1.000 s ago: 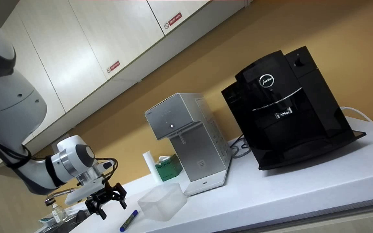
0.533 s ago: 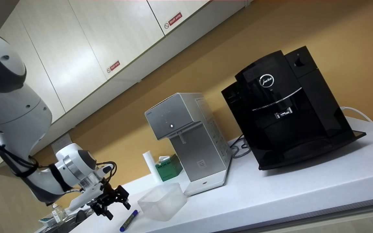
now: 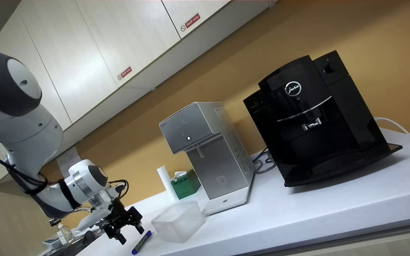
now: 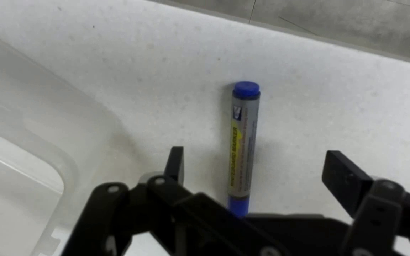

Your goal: Put the marker in the bowl

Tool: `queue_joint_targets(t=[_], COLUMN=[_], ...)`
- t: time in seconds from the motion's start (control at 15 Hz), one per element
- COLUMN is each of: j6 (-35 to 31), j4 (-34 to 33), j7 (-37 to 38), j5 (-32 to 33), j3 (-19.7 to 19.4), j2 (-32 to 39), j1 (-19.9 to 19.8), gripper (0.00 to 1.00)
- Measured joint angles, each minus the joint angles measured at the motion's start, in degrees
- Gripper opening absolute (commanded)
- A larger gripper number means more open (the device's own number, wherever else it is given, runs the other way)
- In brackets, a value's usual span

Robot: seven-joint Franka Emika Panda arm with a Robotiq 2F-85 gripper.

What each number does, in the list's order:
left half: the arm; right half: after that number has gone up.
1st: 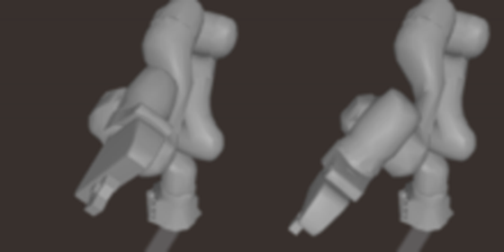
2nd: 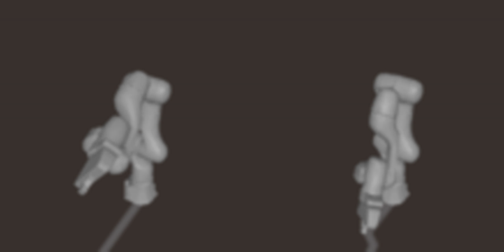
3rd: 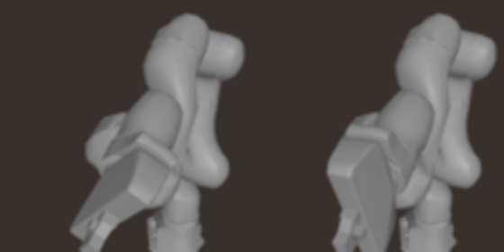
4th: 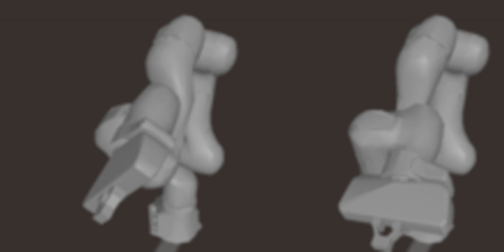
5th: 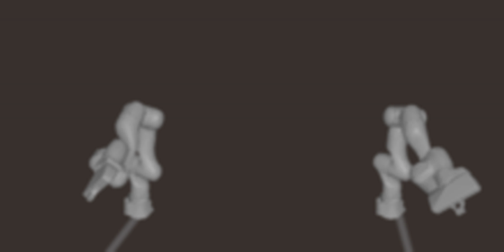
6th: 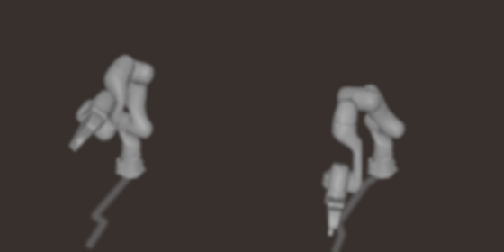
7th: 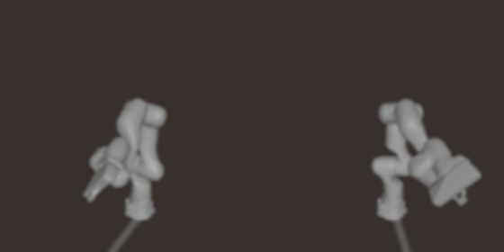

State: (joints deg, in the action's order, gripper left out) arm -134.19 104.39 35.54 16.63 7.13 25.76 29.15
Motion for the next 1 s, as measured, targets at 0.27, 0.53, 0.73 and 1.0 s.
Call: queue_joint_targets(t=[0.27,0.53,0.73,1.0], j6=[1.55,2.05,2.23,2.23], j4=[-2.70,-4.59,-5.60,-6.32], j7=[-1.94,-3.97,-4.90,-5.32], j5=[-4.37,-7.10,-8.01,-8.30], j3=[0.25,0.49,0.49,0.41], j2=[2.09,3.85,4.81,5.73], j1=[-0.65,-1.51,-1.86,-2.10], gripper=[1.00,1.00,1.00,0.74])
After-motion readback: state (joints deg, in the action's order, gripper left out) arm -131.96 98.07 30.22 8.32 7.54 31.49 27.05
